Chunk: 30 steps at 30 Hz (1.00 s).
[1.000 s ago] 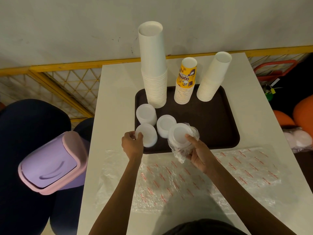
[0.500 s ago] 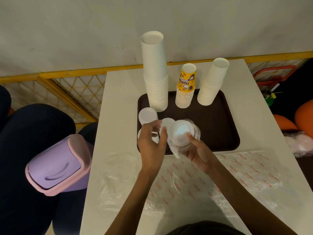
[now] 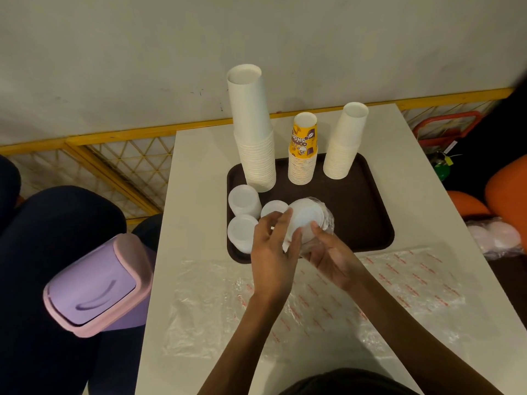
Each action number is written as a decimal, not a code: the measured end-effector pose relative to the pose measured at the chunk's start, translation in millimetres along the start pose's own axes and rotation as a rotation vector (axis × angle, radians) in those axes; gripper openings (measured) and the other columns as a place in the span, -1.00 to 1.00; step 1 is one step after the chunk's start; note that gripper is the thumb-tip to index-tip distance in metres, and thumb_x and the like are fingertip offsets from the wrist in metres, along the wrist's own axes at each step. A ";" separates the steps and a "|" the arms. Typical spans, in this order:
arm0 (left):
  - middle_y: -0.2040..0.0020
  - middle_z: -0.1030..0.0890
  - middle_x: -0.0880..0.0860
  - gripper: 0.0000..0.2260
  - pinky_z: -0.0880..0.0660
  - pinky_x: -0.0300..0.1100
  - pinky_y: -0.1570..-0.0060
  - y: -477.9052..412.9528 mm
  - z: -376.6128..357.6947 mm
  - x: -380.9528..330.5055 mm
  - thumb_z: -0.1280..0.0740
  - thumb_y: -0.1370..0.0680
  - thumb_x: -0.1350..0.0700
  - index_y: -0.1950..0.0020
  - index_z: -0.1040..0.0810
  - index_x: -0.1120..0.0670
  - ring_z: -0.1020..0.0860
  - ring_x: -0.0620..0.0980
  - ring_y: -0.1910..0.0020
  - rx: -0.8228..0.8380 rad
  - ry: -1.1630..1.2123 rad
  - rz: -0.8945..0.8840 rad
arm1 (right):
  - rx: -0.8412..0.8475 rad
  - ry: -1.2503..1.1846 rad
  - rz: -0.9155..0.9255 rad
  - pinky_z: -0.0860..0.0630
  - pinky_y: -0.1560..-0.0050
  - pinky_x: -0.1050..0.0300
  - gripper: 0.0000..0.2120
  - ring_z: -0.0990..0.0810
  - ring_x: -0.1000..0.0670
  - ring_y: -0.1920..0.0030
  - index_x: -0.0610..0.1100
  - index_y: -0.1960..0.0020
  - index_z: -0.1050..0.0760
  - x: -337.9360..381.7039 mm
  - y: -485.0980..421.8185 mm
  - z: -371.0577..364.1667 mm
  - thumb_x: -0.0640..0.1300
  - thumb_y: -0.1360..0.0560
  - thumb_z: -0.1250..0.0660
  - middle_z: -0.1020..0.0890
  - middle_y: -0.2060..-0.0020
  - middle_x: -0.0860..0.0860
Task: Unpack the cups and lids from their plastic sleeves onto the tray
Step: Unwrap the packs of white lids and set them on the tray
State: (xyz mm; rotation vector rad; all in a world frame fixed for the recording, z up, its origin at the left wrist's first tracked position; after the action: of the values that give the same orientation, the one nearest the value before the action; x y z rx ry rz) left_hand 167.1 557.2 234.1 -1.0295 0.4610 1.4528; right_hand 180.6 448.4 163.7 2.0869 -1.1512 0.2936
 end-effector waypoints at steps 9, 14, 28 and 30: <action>-0.11 -0.52 0.00 -0.73 -0.36 -0.52 0.06 -4.4 -5.6 8.8 -0.47 -0.45 0.13 -0.11 -0.55 0.13 -0.46 -0.15 -0.01 0.010 0.009 0.127 | -0.101 0.016 -0.005 -0.62 0.11 0.12 -0.47 -0.63 -0.10 -0.07 -0.19 -0.42 -0.30 -2.3 0.9 10.3 -0.06 -0.50 -0.26 -0.53 -0.25 -0.21; 0.12 -0.48 -0.20 -0.80 -0.43 -0.52 0.16 -13.5 -4.8 18.0 -0.44 -0.48 0.13 -0.01 -0.46 0.03 -0.51 -0.24 0.16 0.045 0.097 0.262 | -0.113 0.068 0.029 -0.63 0.10 0.10 -0.44 -0.61 -0.11 -0.12 -0.12 -0.42 -0.29 1.5 0.2 9.9 -0.07 -0.46 -0.31 -0.53 -0.25 -0.19; 0.19 -0.57 -0.04 -0.80 -0.50 -0.23 0.24 -47.3 0.0 74.5 -0.39 -0.52 0.15 -0.08 -0.47 0.18 -0.55 -0.07 0.20 -0.025 0.398 0.724 | -0.254 0.123 0.047 -0.62 0.16 0.14 -0.66 -0.57 -0.08 -0.13 -0.12 -0.34 -0.38 8.1 -11.7 28.2 -0.18 -0.57 -0.23 -0.54 -0.21 -0.13; 0.14 -0.59 0.03 -0.74 -0.52 -0.22 0.26 -58.4 3.2 88.9 -0.40 -0.52 0.12 -0.12 -0.48 0.21 -0.55 -0.05 0.20 -0.059 0.332 0.741 | -0.296 0.133 0.065 -0.60 0.11 0.10 -0.75 -0.55 -0.09 -0.16 -0.06 -0.23 -0.43 11.9 -13.8 33.9 -0.17 -0.56 -0.24 -0.54 -0.20 -0.12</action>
State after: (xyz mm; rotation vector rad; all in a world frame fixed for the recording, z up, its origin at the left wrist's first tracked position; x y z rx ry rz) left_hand 232.5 622.5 181.5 -1.2189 1.1321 1.9501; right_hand 193.9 422.1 138.9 1.7490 -1.1113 0.2705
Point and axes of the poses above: each hand's wrist, its own y-axis away from the middle knuckle, its own z-axis out of the back of the hand, x = y × z, the point moved 6 cm from there along -y, towards the middle knuckle
